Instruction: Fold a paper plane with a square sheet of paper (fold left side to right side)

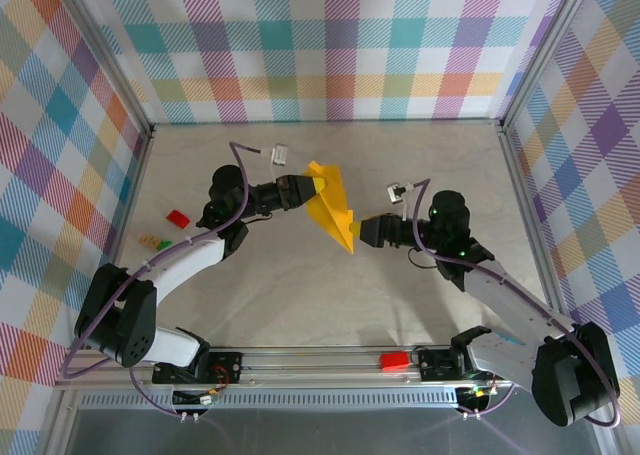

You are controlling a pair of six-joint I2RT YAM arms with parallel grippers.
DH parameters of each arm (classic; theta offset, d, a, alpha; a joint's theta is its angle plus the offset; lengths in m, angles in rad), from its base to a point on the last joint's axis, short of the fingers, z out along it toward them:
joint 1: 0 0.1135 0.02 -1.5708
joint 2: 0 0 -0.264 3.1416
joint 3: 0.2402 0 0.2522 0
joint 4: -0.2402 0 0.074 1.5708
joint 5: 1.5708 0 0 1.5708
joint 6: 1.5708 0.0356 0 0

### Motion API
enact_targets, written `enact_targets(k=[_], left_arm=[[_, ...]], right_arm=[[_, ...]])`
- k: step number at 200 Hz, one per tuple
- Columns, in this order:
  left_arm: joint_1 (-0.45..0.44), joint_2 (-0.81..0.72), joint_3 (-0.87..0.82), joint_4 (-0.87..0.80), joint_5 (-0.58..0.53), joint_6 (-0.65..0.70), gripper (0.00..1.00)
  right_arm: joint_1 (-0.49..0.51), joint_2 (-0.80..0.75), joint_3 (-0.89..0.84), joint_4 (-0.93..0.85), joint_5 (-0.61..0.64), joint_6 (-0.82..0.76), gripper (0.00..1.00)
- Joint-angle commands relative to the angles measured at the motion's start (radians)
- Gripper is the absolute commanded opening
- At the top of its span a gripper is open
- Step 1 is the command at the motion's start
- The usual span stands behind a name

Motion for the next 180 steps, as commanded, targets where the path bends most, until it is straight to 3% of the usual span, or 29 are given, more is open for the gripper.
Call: enact_targets(k=[1,20,57,111,133,180], left_arm=[[-0.023,-0.001,0.041,0.070,0.025,-0.013,0.05],[-0.034,0.008,0.051,0.077,0.031,-0.019,0.05],[-0.042,0.016,0.067,0.076,0.047,-0.025,0.04],[-0.042,0.028,0.076,0.083,0.061,-0.036,0.04],[-0.042,0.034,0.079,0.086,0.063,-0.036,0.04],[-0.022,0.012,0.076,0.011,0.046,0.020,0.24]], right_arm=[[0.020,0.022,0.013,0.112,-0.090,0.042,0.99],[0.022,0.054,0.020,0.181,-0.105,0.073,0.98],[0.022,0.070,0.061,0.215,-0.091,0.070,0.71],[0.002,0.035,0.073,0.217,-0.046,0.038,0.44],[0.000,0.032,0.086,0.196,-0.048,0.030,0.25],[0.000,-0.004,0.106,0.068,-0.018,-0.032,0.07]])
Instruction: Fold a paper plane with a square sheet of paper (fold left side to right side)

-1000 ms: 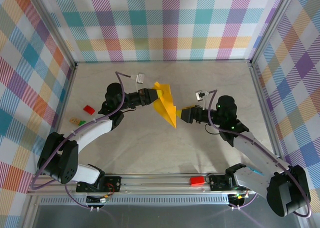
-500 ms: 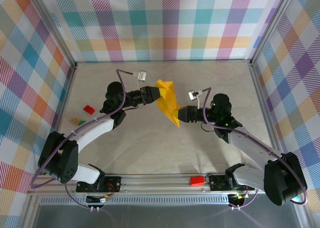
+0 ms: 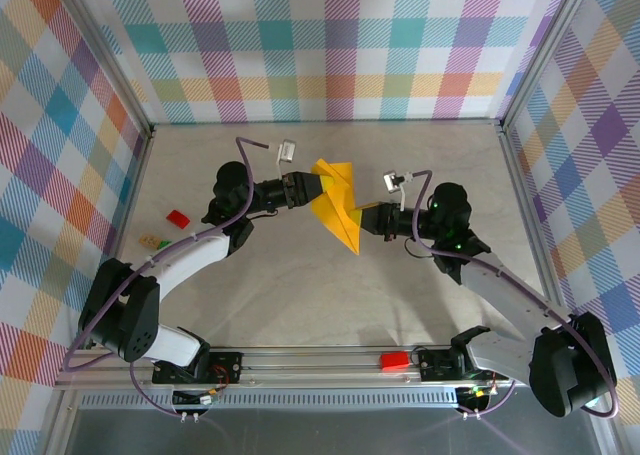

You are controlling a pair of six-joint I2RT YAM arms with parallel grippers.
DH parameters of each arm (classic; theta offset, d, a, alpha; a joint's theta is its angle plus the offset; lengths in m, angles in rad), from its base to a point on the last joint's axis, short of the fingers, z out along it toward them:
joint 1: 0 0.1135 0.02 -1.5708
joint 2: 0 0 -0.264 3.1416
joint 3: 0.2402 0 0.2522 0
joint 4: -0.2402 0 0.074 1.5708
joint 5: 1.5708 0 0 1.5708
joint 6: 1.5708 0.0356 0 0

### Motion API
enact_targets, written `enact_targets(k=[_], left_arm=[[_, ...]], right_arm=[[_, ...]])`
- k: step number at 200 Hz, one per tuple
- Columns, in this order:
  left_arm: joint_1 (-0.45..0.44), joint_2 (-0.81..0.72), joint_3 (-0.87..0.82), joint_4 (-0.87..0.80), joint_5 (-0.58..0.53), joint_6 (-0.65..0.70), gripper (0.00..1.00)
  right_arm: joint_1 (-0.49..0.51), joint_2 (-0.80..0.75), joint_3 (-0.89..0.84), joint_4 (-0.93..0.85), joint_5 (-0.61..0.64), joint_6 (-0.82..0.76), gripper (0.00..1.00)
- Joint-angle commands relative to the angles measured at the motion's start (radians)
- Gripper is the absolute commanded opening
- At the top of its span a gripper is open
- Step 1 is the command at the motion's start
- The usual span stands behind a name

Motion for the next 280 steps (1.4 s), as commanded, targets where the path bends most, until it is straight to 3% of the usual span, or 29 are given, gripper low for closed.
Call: enact_targets(k=[1,38,60,91,126,143,163,196,226,253,280], left_arm=[[0.009,-0.022,0.025,-0.023,0.010,0.047,0.24],[0.094,-0.157,-0.018,-0.246,-0.072,0.192,0.41],[0.121,-0.284,-0.020,-0.508,-0.195,0.364,0.49],[0.125,-0.455,-0.011,-0.819,-0.488,0.565,0.55],[0.127,-0.583,-0.043,-0.965,-0.798,0.597,0.59],[0.128,-0.629,-0.065,-0.994,-0.881,0.596,0.60],[0.128,-0.668,-0.079,-1.021,-0.945,0.595,0.61],[0.129,-0.700,-0.081,-1.045,-0.992,0.605,0.61],[0.130,-0.707,-0.079,-1.051,-1.001,0.613,0.62],[0.130,-0.696,-0.076,-1.051,-0.991,0.610,0.62],[0.130,-0.679,-0.070,-1.051,-0.970,0.607,0.62]], right_arm=[[-0.003,-0.039,0.046,-0.070,0.019,-0.055,0.06],[0.000,-0.083,0.093,-0.349,0.103,-0.178,0.05],[0.036,-0.071,0.172,-0.636,0.257,-0.313,0.05],[0.163,0.032,0.312,-0.953,0.637,-0.424,0.05],[0.357,0.299,0.537,-1.281,1.214,-0.385,0.04],[0.428,0.439,0.652,-1.429,1.428,-0.333,0.05],[0.489,0.566,0.749,-1.522,1.575,-0.310,0.05],[0.553,0.754,0.858,-1.623,1.701,-0.285,0.07],[0.583,0.896,0.918,-1.667,1.711,-0.267,0.08],[0.595,0.961,0.958,-1.640,1.631,-0.303,0.12],[0.593,0.928,0.949,-1.555,1.474,-0.332,0.26]])
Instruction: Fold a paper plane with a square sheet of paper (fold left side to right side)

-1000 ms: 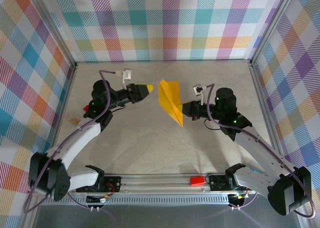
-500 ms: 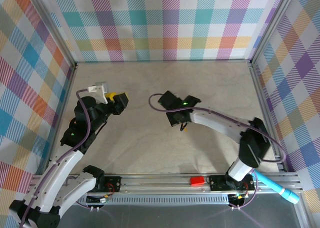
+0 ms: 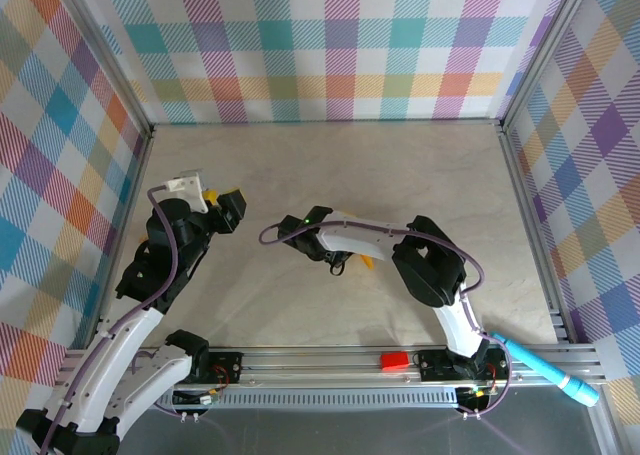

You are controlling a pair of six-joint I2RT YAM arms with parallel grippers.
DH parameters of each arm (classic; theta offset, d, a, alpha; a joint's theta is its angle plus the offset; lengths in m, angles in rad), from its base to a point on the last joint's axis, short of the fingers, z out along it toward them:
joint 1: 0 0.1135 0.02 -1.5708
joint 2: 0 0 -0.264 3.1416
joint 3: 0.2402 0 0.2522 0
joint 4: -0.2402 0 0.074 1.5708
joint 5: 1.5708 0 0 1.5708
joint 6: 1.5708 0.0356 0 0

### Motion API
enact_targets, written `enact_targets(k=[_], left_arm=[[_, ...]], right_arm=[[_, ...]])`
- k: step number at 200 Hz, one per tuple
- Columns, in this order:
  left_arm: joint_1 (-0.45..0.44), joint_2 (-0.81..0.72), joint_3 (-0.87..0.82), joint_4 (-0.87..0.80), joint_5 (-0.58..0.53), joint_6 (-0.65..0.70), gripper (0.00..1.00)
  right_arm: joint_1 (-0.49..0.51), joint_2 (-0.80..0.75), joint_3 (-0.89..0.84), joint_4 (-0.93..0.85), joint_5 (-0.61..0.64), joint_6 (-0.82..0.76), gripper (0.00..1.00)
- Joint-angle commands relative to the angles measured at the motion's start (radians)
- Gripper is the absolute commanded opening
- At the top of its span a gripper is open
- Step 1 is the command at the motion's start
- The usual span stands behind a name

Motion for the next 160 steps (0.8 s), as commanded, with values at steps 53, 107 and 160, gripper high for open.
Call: enact_targets(k=[53,107,160], left_arm=[[0.009,0.086,0.010,0.026,0.102,-0.009,0.66],[0.006,0.264,-0.061,0.197,0.295,-0.167,0.66],[-0.105,0.614,-0.031,0.338,0.445,-0.307,0.64]], right_arm=[[-0.084,-0.254,-0.111,0.194,-0.386,0.006,0.52],[-0.282,-0.578,-0.440,0.498,-0.668,0.099,0.66],[-0.451,-0.856,-0.787,0.876,-0.842,0.266,0.95]])
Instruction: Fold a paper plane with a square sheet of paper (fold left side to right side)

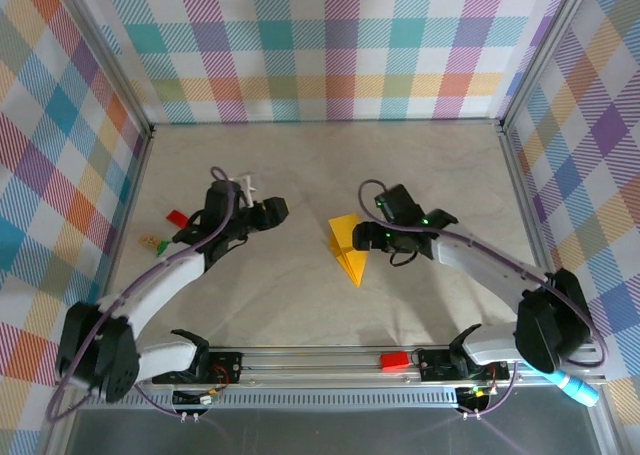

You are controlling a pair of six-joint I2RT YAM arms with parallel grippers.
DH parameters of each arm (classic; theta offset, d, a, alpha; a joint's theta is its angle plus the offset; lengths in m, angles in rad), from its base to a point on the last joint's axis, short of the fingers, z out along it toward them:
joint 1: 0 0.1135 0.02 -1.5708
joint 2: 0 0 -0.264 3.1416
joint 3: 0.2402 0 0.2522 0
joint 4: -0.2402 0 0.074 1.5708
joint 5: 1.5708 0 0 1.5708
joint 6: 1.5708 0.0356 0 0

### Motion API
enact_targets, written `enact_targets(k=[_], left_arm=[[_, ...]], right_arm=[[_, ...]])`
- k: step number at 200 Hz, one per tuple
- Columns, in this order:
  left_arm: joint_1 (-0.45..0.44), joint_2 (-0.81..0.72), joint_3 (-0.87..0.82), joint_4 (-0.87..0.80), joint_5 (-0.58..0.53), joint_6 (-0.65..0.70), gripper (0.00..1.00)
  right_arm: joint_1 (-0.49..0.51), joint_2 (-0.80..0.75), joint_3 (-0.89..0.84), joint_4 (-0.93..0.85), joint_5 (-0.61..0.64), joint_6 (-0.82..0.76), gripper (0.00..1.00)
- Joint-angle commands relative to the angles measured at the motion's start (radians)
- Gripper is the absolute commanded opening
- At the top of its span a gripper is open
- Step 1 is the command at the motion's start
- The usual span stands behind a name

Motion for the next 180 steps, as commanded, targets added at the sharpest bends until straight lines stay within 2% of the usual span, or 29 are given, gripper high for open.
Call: enact_targets(k=[1,6,28,64,105,144,180], left_arm=[[-0.068,0.116,0.018,0.110,0.102,-0.082,0.64],[-0.081,0.145,0.023,0.127,0.106,-0.091,0.64],[-0.131,0.271,0.059,0.188,0.117,-0.125,0.64],[-0.177,0.461,0.135,0.272,0.165,-0.167,0.62],[-0.202,0.600,0.219,0.332,0.226,-0.202,0.53],[-0.204,0.652,0.248,0.341,0.249,-0.205,0.30],[-0.174,0.560,0.176,0.372,0.238,-0.188,0.10]], right_arm=[[-0.050,-0.100,-0.115,0.254,-0.129,0.123,0.95],[-0.063,-0.122,-0.144,0.286,-0.141,0.139,1.00],[-0.118,-0.195,-0.245,0.389,-0.177,0.207,0.99],[-0.178,-0.262,-0.340,0.446,-0.201,0.280,0.99],[-0.211,-0.274,-0.383,0.497,-0.267,0.301,0.99],[-0.228,-0.253,-0.405,0.555,-0.328,0.312,0.99],[-0.244,-0.232,-0.393,0.572,-0.421,0.244,0.97]])
